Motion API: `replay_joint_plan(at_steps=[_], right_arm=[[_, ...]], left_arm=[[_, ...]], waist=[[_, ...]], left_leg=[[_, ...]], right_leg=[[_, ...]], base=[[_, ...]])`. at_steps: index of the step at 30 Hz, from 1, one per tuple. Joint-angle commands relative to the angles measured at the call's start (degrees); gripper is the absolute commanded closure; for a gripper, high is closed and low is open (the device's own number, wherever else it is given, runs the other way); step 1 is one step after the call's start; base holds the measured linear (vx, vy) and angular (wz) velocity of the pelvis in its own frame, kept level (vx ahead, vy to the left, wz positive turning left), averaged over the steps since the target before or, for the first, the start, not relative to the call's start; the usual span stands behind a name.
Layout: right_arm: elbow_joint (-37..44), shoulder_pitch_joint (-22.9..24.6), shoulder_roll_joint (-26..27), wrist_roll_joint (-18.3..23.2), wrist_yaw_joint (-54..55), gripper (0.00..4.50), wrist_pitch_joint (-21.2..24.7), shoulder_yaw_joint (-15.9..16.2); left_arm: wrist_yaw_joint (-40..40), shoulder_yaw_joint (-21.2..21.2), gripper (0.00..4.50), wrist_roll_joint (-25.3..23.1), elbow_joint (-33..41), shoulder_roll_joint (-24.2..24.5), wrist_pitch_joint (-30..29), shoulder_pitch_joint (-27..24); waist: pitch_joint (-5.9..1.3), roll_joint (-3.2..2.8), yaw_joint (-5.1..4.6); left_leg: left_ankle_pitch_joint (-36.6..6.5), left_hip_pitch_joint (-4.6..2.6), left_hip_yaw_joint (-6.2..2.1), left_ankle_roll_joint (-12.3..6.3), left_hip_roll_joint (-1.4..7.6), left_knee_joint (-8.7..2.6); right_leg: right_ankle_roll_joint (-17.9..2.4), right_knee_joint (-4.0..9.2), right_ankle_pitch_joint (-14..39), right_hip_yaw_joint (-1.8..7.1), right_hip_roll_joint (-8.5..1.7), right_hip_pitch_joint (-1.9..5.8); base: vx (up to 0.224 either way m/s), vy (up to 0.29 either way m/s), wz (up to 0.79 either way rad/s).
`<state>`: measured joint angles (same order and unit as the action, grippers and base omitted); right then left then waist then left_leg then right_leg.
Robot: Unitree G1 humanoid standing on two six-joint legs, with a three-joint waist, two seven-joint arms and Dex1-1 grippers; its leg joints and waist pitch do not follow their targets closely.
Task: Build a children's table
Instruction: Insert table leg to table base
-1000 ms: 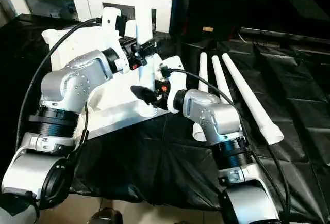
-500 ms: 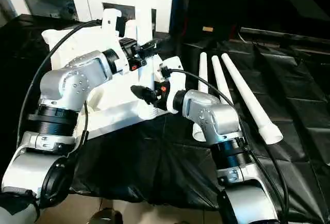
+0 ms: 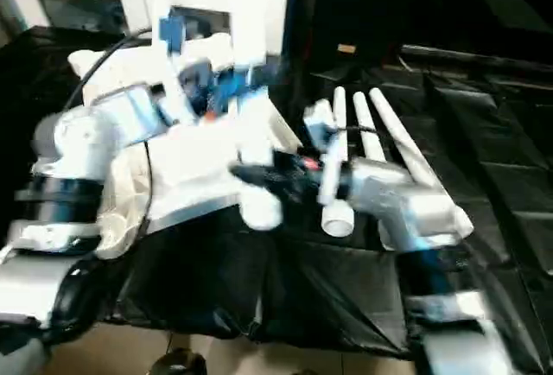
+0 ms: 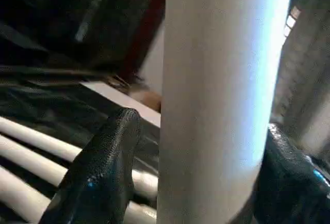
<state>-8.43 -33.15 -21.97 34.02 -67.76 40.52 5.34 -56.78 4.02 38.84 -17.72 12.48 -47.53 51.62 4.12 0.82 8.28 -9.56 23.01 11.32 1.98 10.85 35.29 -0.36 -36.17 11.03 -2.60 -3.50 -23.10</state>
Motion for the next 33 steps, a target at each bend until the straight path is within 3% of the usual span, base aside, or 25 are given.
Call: replay_joint_plan(at_steps=[1,4,7,10,13,15,16,19,26,27,29,30,32,33], right_arm=[[2.5,0.1,-1.1,1.2,-3.2,2.61,0.0,0.7],[2.3,0.1,-2.9,0.0,-5.2,2.61,-0.8,2.2],[2.3,-0.1,-3.5,-0.4,-5.7,2.61,-1.2,2.5],[2.9,0.3,-3.6,-0.4,-5.5,2.61,-1.3,2.4],[4.0,1.1,-3.2,-1.0,-4.2,2.61,-1.8,2.4],[4.6,1.1,-2.7,-1.6,-2.9,2.61,-2.5,2.6],[4.4,0.9,-1.9,-2.3,-1.3,2.26,-3.2,2.6],[4.2,0.6,-1.1,-2.5,-0.2,1.89,-3.4,2.7],[3.0,-0.1,1.5,-5.0,7.3,1.43,-4.3,1.7],[1.3,-1.1,3.3,-7.7,12.8,1.40,-5.5,1.3],[0.0,-1.9,4.5,-8.9,16.0,1.32,-5.4,0.9],[-1.8,-2.8,6.2,-10.7,20.3,1.05,-6.0,0.6],[-2.5,-3.2,7.2,-11.5,22.4,1.00,-6.0,0.6],[-3.9,-3.7,9.1,-14.0,26.4,1.00,-7.0,1.5]], left_arm=[[-2.7,-1.8,1.70,0.4,1.3,0.8,-0.7,-0.4],[-5.4,-1.8,1.83,2.0,2.2,0.9,-0.9,-0.7],[-3.8,-0.8,2.19,1.9,1.5,-0.1,-0.3,0.1],[-2.4,-0.5,2.29,1.5,1.9,-0.8,0.7,-0.1],[0.3,-0.2,2.54,0.6,2.0,-2.0,2.1,-0.4],[1.3,-0.3,2.62,-0.1,2.3,-2.2,2.7,-0.5],[1.6,-0.3,2.66,-0.2,2.7,-2.2,2.8,-0.7],[2.5,-0.3,2.67,-0.6,2.8,-2.2,3.1,-1.1],[10.8,-0.9,2.68,-6.2,1.1,-2.2,6.1,-0.2],[15.0,-0.8,2.68,-8.7,0.0,-2.5,7.3,0.5],[17.0,-0.6,2.68,-9.6,-0.4,-2.6,7.5,0.8],[20.7,0.1,2.68,-10.5,-0.9,-3.1,7.5,1.4],[21.8,0.1,2.68,-10.9,-0.9,-3.2,7.5,1.5],[23.3,-0.4,2.68,-11.8,-0.4,-3.4,8.1,1.6]], waist=[[-4.72,-0.67,0.11],[-4.72,-1.15,0.15],[-4.80,-0.69,0.05],[-4.82,-0.86,0.14],[-4.84,-0.50,0.15],[-4.92,-0.76,0.21],[-4.94,-0.76,0.09],[-4.90,-0.94,-0.12],[-4.86,-0.84,-0.21],[-4.87,-0.82,-0.28],[-4.89,-0.86,-0.39],[-4.86,-0.53,-0.50],[-4.85,-0.69,-0.56],[-4.87,-0.74,-0.57]], left_leg=[[-11.9,-2.02,-1.53,1.89,2.49,-4.27],[-11.8,-2.02,-1.55,1.93,2.48,-4.14],[-11.1,-1.93,-1.55,1.56,2.49,-4.09],[-10.8,-1.96,-1.58,1.35,2.53,-4.03],[-10.4,-1.91,-1.52,0.98,2.51,-3.98],[-9.6,-1.84,-1.63,0.90,2.56,-3.99],[-9.5,-1.83,-1.61,0.88,2.55,-3.98],[-10.1,-1.81,-1.67,1.20,2.49,-4.03],[-10.6,-2.00,-1.71,2.10,2.58,-4.21],[-10.5,-1.99,-1.67,2.20,2.49,-4.17],[-10.4,-2.04,-1.71,2.76,2.44,-4.21],[-10.5,-2.02,-1.64,2.72,2.39,-4.25],[-10.6,-2.08,-1.72,3.20,2.41,-4.29],[-10.3,-2.04,-1.72,3.38,2.49,-4.34]], right_leg=[[-13.6,4.00,6.9,2.31,-4.81,2.97],[-13.9,4.09,8.2,2.28,-4.82,2.85],[-14.0,4.08,7.7,2.22,-4.77,2.91],[-14.0,4.07,7.8,2.24,-4.83,2.87],[-13.9,4.13,7.7,2.26,-4.83,2.89],[-13.7,3.99,7.2,2.25,-4.88,2.93],[-13.7,4.00,6.9,2.25,-4.85,2.85],[-13.7,3.99,7.1,2.19,-4.78,2.84],[-12.8,4.11,7.7,2.30,-4.79,2.71],[-12.3,4.11,7.9,2.35,-4.72,2.63],[-11.7,4.15,8.6,2.34,-4.78,2.59],[-11.6,4.24,8.8,2.34,-4.72,2.62],[-11.2,4.16,9.0,2.33,-4.72,2.52],[-11.2,4.08,8.2,2.37,-4.72,2.41]], base=[[0.000,0.000,0.00],[0.000,0.000,0.00],[0.000,0.000,0.00],[0.000,0.000,0.00],[0.000,0.000,0.00],[0.000,0.000,0.00],[0.000,0.000,0.00],[0.000,0.000,0.00],[0.000,0.000,0.00],[0.000,0.000,0.00],[0.000,0.000,0.00],[0.000,0.000,0.00],[0.000,0.000,0.00],[0.000,0.000,0.00]])
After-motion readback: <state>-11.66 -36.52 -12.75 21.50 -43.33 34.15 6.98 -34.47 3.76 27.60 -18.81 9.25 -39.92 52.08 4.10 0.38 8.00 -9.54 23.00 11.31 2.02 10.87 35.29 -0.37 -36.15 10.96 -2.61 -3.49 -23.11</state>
